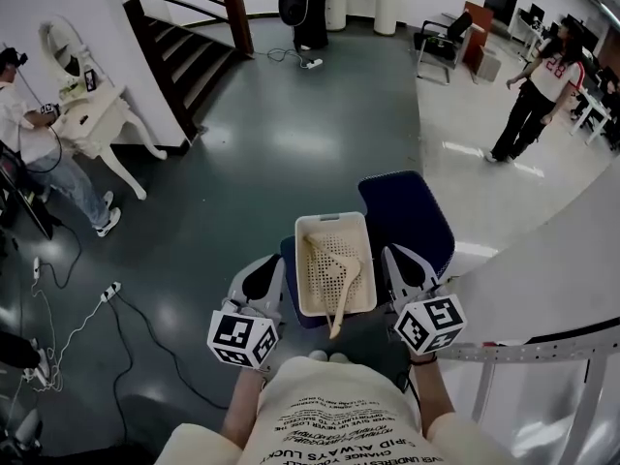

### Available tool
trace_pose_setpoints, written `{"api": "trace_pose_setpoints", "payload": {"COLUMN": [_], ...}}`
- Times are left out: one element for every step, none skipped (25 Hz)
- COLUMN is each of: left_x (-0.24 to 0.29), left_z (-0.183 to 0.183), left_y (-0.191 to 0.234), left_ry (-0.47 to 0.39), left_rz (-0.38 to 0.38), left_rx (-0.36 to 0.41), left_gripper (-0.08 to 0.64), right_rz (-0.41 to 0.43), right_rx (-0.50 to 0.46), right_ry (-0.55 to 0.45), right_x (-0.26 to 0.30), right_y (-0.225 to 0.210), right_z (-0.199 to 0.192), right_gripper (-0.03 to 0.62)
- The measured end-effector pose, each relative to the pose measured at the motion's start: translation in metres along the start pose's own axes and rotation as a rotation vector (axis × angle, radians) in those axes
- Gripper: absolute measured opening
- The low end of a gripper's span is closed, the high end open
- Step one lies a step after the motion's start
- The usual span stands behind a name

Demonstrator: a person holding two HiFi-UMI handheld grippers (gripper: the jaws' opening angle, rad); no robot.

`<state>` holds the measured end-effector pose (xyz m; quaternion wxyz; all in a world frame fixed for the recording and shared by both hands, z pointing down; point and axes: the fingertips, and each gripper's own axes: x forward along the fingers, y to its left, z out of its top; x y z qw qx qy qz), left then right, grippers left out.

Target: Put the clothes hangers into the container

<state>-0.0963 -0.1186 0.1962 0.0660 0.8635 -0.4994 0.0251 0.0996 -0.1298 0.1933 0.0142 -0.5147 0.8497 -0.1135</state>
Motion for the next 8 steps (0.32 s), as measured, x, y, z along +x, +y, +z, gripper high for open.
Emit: {"api": "trace_pose_setpoints", "payload": {"left_x": [-0.0006, -0.0009, -0.0011, -0.0011, -0.0012, -0.0012, -0.0013, -0.0014], "left_z": [0.0001, -0.0001, -0.0007, -0.0016, -0.0026, -0.0036, -0.0044, -0.0053], "left_y": [0.0, 0.0001, 0.0002, 0.0003, 0.0003, 0.0003, 0.0001, 0.0], "left_ry": [0.001, 0.001, 0.002, 0.002, 0.003, 0.004, 0.005, 0.006], "left_rz": [0.0, 0.0, 0.0, 0.0, 0.0, 0.0, 0.0, 0.0], "left_rx": [-0.001, -0.001, 0.0, -0.001, -0.001, -0.001, -0.001, 0.0], "left_gripper": [0.023, 0.023, 0.023, 0.023, 0.023, 0.023, 0.023, 0.023], "right_rz": [-0.002, -0.004, -0.005, -0.007, -0.008, -0.009, -0.011, -0.012], "right_rx": [-0.003, -0.004, -0.005, -0.006, -0.006, -0.007, -0.008, -0.009], "right_ry": [0.001, 0.002, 0.002, 0.003, 0.004, 0.005, 0.006, 0.007], "right_x": [-0.0004, -0.0004, -0.0002, 0.0, 0.0001, 0.0001, 0.0, -0.0001], "right_y": [0.0002, 0.0005, 0.0008, 0.0009, 0.0009, 0.0008, 0.0008, 0.0007], "right_z": [0.0, -0.0005, -0.0013, -0.0024, -0.0034, -0.0044, -0.0052, -0.006], "right_gripper": [0.002, 0.002, 0.002, 0.002, 0.002, 0.002, 0.002, 0.002]}}
